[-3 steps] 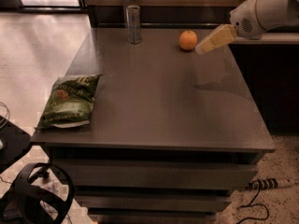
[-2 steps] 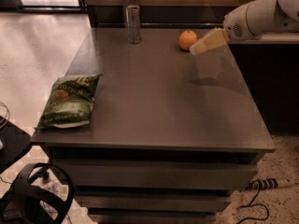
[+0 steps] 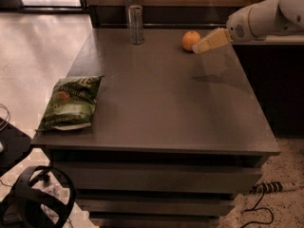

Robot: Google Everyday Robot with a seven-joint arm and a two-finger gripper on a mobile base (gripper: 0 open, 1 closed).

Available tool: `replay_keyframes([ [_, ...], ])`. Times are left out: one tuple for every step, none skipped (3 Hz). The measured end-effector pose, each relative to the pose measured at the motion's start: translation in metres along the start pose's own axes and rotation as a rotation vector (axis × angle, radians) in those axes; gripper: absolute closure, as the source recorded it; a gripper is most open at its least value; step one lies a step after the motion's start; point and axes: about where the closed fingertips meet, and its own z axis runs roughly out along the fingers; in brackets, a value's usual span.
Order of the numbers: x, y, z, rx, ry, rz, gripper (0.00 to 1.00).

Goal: Move orange near green jalapeno chip bag

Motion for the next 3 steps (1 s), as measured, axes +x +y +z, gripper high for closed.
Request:
replay_keyframes([
  [0.001, -0.022, 0.022, 0.016, -0.053, 0.03, 0.0],
  [0.002, -0.037, 0.042, 0.02, -0.102, 0.062, 0.0],
  [0.004, -0.043, 0.063, 0.002, -0.133, 0.091, 0.0],
])
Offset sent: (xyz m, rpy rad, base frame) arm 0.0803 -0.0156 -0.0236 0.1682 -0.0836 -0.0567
